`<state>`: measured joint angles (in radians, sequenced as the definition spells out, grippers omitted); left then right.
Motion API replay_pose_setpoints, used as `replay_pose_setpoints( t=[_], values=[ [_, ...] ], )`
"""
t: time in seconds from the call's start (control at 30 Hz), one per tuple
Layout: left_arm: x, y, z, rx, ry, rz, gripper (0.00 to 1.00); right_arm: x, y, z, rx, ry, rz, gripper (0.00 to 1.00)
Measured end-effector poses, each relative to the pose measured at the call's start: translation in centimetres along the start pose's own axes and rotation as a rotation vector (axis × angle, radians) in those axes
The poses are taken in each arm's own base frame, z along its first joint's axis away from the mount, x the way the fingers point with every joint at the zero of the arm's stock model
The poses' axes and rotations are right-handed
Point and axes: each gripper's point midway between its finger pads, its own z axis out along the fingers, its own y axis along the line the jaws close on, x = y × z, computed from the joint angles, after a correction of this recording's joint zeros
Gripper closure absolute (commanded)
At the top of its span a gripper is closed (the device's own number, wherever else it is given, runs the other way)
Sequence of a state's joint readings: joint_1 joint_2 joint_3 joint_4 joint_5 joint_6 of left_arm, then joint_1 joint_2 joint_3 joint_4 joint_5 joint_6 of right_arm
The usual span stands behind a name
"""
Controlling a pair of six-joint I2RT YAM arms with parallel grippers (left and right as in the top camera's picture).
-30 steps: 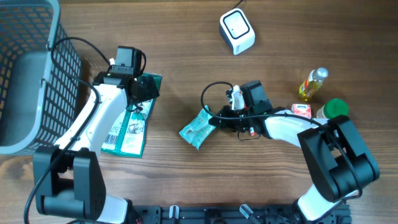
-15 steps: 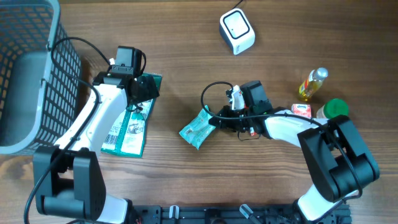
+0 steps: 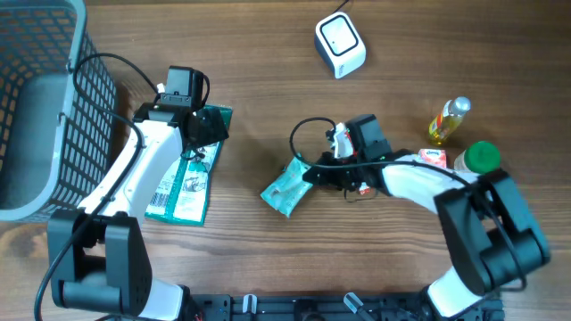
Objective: Scan the item barcode
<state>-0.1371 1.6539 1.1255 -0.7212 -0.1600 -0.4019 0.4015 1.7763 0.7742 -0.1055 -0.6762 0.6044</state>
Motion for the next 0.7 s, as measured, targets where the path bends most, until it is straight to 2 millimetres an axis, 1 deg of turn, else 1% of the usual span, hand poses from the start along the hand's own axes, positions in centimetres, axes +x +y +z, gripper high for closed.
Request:
replay_pose_setpoints(
  t=[0.1, 0.17, 0.2, 0.3, 0.37, 0.43, 0.47, 0.53, 0.6, 0.7],
  values=[
    [0.0, 0.0, 0.0, 0.0, 0.0, 0.0, 0.0, 0.0, 0.4, -2.0, 0.068, 0.037, 0.006, 0.95],
    [0.0, 0.0, 0.0, 0.0, -0.001, 0.0, 0.0, -0.5, 1.2, -3.8, 0.132, 0.054, -0.014, 0.96],
    [0.0, 0.0, 0.0, 0.0, 0.0, 0.0, 0.0, -1.3, 2.0, -4.7, 0.15, 0.043, -0.042, 0.96],
    [-0.1, 0.0, 0.0, 0.001, -0.002, 0.0, 0.0, -4.3, 5.3, -8.2, 0.221, -0.001, -0.151, 0.96],
    [-0.1, 0.0, 0.0, 0.001, -0.003, 0.0, 0.0, -6.3, 7.5, -10.6, 0.259, -0.061, -0.233, 0.96],
    [-0.1, 0.0, 0.0, 0.001, -0.003, 0.0, 0.0, -8.6, 10.0, -13.7, 0.315, -0.142, -0.322, 0.96],
    [-0.1, 0.0, 0.0, 0.001, -0.003, 0.0, 0.0, -9.9, 11.4, -15.6, 0.347, -0.201, -0.382, 0.96],
    [-0.1, 0.0, 0.0, 0.001, -0.003, 0.0, 0.0, -11.3, 12.8, -17.7, 0.387, -0.274, -0.451, 0.96],
    [-0.1, 0.0, 0.0, 0.001, -0.003, 0.0, 0.0, -13.2, 14.2, -20.1, 0.447, -0.374, -0.537, 0.96],
    [-0.1, 0.0, 0.0, 0.001, -0.003, 0.0, 0.0, -15.5, 14.9, -22.1, 0.528, -0.484, -0.635, 0.96]
  ],
)
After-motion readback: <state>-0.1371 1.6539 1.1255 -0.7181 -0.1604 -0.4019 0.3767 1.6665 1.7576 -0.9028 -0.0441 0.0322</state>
